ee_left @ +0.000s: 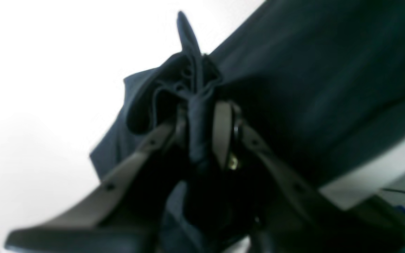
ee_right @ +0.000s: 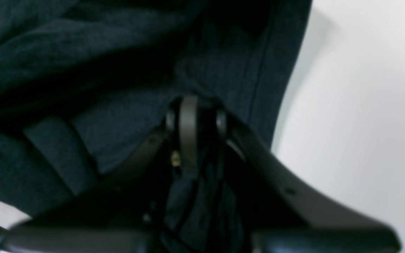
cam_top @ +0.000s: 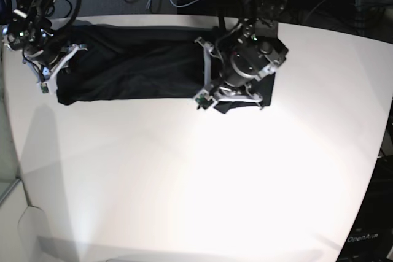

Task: Fold the T-shirt properly
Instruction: 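Lift the strip end with the left gripper and fold it toward the right gripper, then lay the folded end down and press it flat with the left gripper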

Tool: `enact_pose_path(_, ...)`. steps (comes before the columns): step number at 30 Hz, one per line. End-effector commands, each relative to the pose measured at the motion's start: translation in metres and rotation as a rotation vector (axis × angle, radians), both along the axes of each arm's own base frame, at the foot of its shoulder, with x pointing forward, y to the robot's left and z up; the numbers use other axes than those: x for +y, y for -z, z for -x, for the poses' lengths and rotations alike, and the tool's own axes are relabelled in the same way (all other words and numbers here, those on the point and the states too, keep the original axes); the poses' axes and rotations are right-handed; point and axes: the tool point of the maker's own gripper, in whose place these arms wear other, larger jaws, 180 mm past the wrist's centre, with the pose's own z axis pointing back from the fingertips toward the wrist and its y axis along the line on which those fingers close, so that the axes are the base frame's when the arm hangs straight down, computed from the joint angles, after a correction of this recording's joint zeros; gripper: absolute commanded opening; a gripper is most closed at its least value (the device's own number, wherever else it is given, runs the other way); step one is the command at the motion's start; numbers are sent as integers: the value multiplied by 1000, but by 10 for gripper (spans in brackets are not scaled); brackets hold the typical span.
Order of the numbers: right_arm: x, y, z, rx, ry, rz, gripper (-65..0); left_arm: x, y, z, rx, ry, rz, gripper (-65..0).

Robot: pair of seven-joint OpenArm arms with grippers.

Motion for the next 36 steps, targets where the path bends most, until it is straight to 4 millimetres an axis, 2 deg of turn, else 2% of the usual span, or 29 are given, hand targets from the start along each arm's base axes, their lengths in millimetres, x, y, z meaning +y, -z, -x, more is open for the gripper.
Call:
enact_pose_path(1,-3,10,14,79,-15,28,-598,-8,-10,-4,-29,11,20,-650)
enact_pose_path(12,-3,10,15,80,-15,28,-598,-59,-21,9,-56,171,50,-650)
enact_pose_path(27,-2,10,15,80,-14,27,-598,-65,-20,11,-51,189,56,-650)
enact_pose_path(32,-2,11,16,83,-14,26,-598,-83,-12,17,-29,255,49,-650)
enact_pose_path(36,-2,11,16,83,-14,26,-598,-85,-8,19,-18,262,48,-650)
